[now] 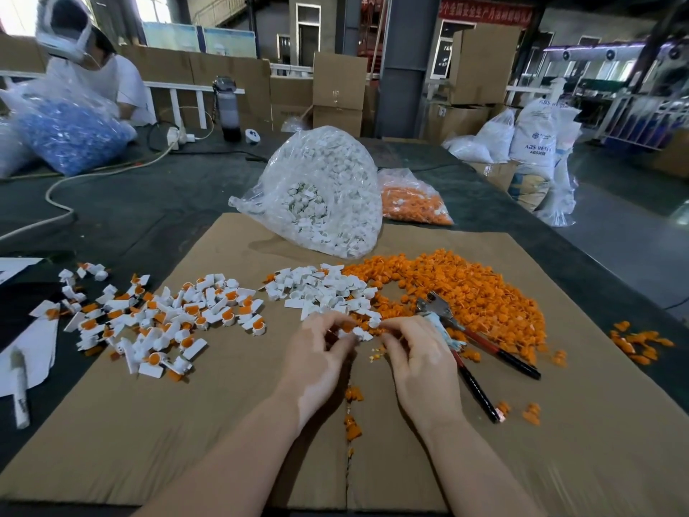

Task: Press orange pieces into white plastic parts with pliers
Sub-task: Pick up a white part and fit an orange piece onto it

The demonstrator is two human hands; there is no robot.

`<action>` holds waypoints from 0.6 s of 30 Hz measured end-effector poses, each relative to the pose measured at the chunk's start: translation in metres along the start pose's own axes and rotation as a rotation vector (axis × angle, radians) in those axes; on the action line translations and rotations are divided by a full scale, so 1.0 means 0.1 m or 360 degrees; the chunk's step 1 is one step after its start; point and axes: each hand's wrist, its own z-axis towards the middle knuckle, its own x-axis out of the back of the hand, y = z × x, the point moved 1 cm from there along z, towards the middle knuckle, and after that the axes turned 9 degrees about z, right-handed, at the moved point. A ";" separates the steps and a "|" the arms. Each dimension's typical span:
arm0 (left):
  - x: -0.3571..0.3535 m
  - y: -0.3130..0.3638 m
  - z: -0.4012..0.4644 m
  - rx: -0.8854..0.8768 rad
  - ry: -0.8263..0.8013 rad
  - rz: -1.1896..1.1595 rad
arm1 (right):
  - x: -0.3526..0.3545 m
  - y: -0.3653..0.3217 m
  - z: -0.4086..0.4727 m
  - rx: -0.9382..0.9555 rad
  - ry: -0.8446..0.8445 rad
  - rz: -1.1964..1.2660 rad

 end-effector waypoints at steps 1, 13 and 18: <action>0.02 -0.01 0.01 0.0048 0.0055 0.0005 | 0.00 0.01 0.00 -0.0047 0.0056 -0.0026; 0.45 -0.38 0.21 0.0432 0.0527 0.0547 | -0.01 0.09 0.00 -0.0370 0.0267 -0.0290; 0.45 -0.38 0.21 0.0533 0.0572 0.0706 | -0.03 0.11 -0.01 -0.0453 0.0217 -0.0437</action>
